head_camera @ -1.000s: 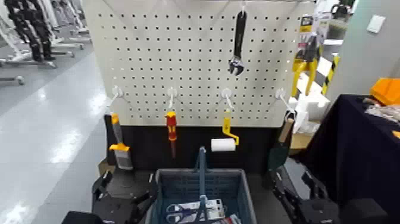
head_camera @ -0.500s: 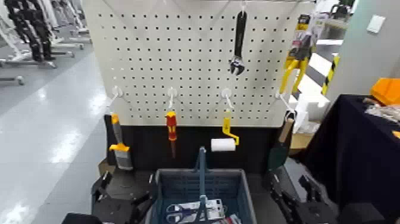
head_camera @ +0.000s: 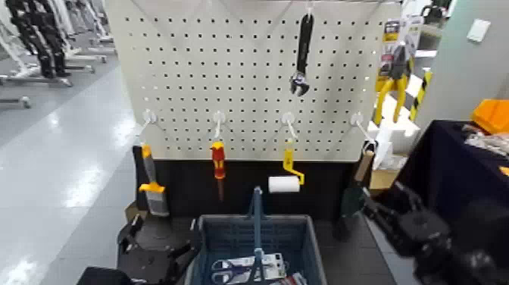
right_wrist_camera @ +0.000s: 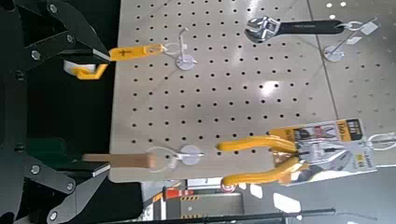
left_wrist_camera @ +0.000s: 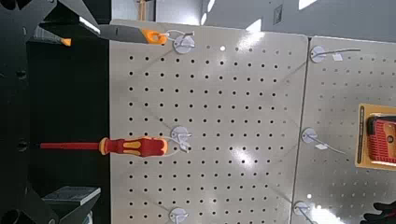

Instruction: Put the yellow pliers into the crate.

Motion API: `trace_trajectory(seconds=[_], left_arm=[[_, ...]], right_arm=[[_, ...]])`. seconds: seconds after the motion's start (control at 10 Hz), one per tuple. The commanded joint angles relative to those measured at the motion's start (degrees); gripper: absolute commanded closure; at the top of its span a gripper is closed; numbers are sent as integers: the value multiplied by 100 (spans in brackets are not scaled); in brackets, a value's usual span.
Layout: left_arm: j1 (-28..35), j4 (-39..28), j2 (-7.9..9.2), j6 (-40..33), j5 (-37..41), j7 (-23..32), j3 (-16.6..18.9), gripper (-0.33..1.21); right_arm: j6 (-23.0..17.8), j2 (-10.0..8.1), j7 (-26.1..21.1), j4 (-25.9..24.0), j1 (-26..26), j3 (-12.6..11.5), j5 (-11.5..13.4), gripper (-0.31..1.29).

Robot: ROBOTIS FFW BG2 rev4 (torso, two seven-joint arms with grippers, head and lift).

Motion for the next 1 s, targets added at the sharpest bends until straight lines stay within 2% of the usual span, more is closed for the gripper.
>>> trace_trajectory(seconds=[0.1, 0.3, 0.4, 0.5, 0.7, 1.0], left_arm=[[-56, 9, 11, 46, 24, -45, -16, 11], [-74, 18, 20, 73, 41, -115, -16, 11], [-74, 18, 20, 81, 50, -124, -8, 11], [-91, 18, 20, 90, 59, -168, -8, 11], [-100, 27, 11, 108, 68, -212, -16, 11], [-118, 27, 3, 108, 76, -221, -51, 11]], right_arm=[[598, -172, 603, 34, -855, -529, 251, 45], [870, -374, 700, 87, -1277, -643, 251, 32], [923, -418, 832, 175, -1462, -679, 251, 32], [967, -514, 1192, 333, -1725, -749, 295, 33], [1011, -840, 1676, 711, -2305, -714, 295, 34], [1090, -1262, 1966, 1115, -2850, -670, -56, 35]])
